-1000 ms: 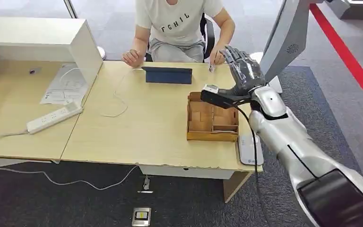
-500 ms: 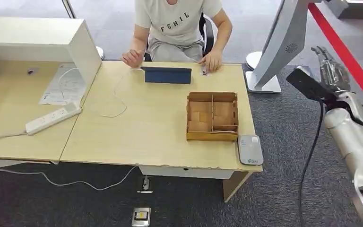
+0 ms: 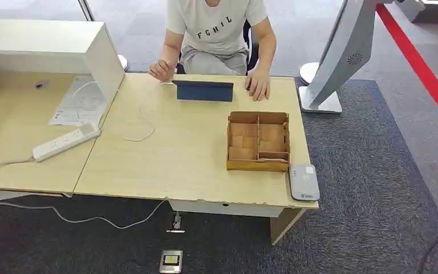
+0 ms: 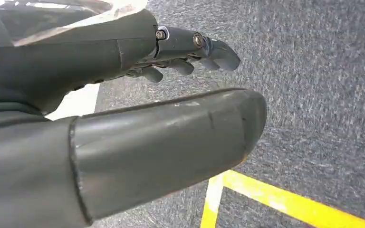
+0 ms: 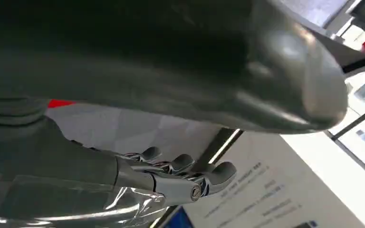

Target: Pass the card to the sensor for recognition and then transmit it.

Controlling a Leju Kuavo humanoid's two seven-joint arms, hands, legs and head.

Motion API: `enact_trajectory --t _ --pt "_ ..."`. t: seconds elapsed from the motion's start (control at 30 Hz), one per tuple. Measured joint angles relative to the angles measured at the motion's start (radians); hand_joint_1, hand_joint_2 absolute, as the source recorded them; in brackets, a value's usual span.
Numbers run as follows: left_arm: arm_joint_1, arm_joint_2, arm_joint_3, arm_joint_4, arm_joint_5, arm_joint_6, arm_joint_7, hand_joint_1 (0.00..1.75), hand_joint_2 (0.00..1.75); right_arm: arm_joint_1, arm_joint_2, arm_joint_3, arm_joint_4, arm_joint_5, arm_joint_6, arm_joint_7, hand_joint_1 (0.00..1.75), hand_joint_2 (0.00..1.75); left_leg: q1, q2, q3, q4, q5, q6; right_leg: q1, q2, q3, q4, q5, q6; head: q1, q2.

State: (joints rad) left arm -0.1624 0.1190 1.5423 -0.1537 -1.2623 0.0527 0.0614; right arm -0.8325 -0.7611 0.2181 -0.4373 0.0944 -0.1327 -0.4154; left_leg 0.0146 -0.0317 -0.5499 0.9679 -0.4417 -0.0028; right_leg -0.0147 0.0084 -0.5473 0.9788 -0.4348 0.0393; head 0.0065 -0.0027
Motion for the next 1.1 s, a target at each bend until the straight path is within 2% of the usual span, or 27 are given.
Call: enact_trajectory --t 0.07,0.13,0.23,0.37,0.43,0.6,0.73,0.83,0.87,0.97,1.1 --pt "-0.001 0.003 0.001 0.0 0.0 0.002 0.006 0.0 0.0 0.088 -0.029 -0.056 -0.073 -0.063 0.051 0.068 0.0 0.0 0.0 0.0 0.0 0.0 0.0 0.0 0.001 0.0 0.001 0.0 0.0 -0.001 0.0 0.0" --pt "-0.005 0.007 0.002 0.0 -0.003 0.003 0.008 0.0 0.0 0.211 -0.045 -0.097 -0.196 -0.066 0.091 0.167 0.0 0.0 0.001 0.0 0.0 -0.001 -0.001 -0.001 0.002 0.0 0.003 0.0 -0.001 -0.001 0.001 0.0" --pt "-0.012 0.014 0.002 0.0 -0.006 0.003 0.003 0.0 0.0 0.389 -0.048 -0.108 -0.439 -0.004 0.062 0.315 0.0 0.0 0.002 0.0 0.001 -0.001 -0.001 -0.002 0.002 0.0 0.003 0.002 -0.001 -0.002 0.0 0.0" --pt "-0.017 0.022 0.002 0.0 -0.005 0.004 -0.007 0.0 0.0 0.53 -0.045 -0.086 -0.758 0.101 0.037 0.433 0.0 0.0 0.002 -0.001 0.002 -0.002 0.0 -0.004 0.002 0.0 0.002 0.003 -0.002 -0.003 0.0 0.0" --pt "-0.017 0.022 0.002 0.0 -0.003 0.011 -0.001 0.0 0.0 0.578 -0.045 -0.066 -0.924 0.133 0.057 0.449 0.0 0.0 0.002 -0.001 0.003 -0.002 0.001 -0.004 0.002 0.0 0.002 0.003 -0.002 -0.004 0.0 0.0" --pt "-0.016 0.021 0.002 0.0 -0.003 0.023 0.012 0.0 0.0 0.657 -0.07 -0.04 -1.234 0.152 0.123 0.486 0.0 0.0 0.002 0.0 0.004 -0.002 0.0 -0.004 0.002 0.0 0.002 0.003 -0.003 -0.005 0.001 0.0" --pt "-0.017 0.016 0.002 0.0 -0.007 0.025 0.009 0.0 0.0 0.692 -0.079 -0.044 -1.39 0.188 0.213 0.51 0.0 0.0 0.002 0.002 0.004 -0.002 0.0 -0.005 0.002 0.0 0.002 0.003 -0.003 -0.005 0.0 0.0" --pt "-0.017 0.014 0.002 0.0 -0.007 0.025 0.007 0.0 0.0 0.705 -0.078 -0.05 -1.468 0.204 0.241 0.518 0.0 0.0 0.001 0.002 0.004 -0.002 0.0 -0.005 0.001 0.0 0.002 0.002 -0.003 -0.005 0.001 0.0" --pt "-0.016 0.013 0.002 0.0 -0.007 0.025 0.006 0.0 0.0 0.707 -0.078 -0.05 -1.489 0.205 0.247 0.518 0.0 1.75 0.001 0.003 0.004 -0.002 0.0 -0.005 0.001 0.0 0.002 0.002 -0.003 -0.005 0.0 0.0" --pt "-0.017 0.011 0.002 0.0 -0.014 0.018 -0.01 0.0 0.0 0.706 -0.067 -0.045 -1.53 0.247 0.302 0.509 0.0 1.75 0.001 0.003 0.005 -0.002 0.0 -0.005 0.002 0.0 0.002 0.002 -0.003 -0.005 0.0 0.0" --pt "-0.017 0.006 0.002 0.0 -0.025 0.007 -0.025 0.0 0.0 0.679 -0.002 0.01 -1.535 0.368 0.332 0.493 0.0 1.75 0.002 0.004 0.005 -0.003 0.0 -0.005 0.002 0.001 0.002 0.003 -0.003 -0.005 0.0 0.0"
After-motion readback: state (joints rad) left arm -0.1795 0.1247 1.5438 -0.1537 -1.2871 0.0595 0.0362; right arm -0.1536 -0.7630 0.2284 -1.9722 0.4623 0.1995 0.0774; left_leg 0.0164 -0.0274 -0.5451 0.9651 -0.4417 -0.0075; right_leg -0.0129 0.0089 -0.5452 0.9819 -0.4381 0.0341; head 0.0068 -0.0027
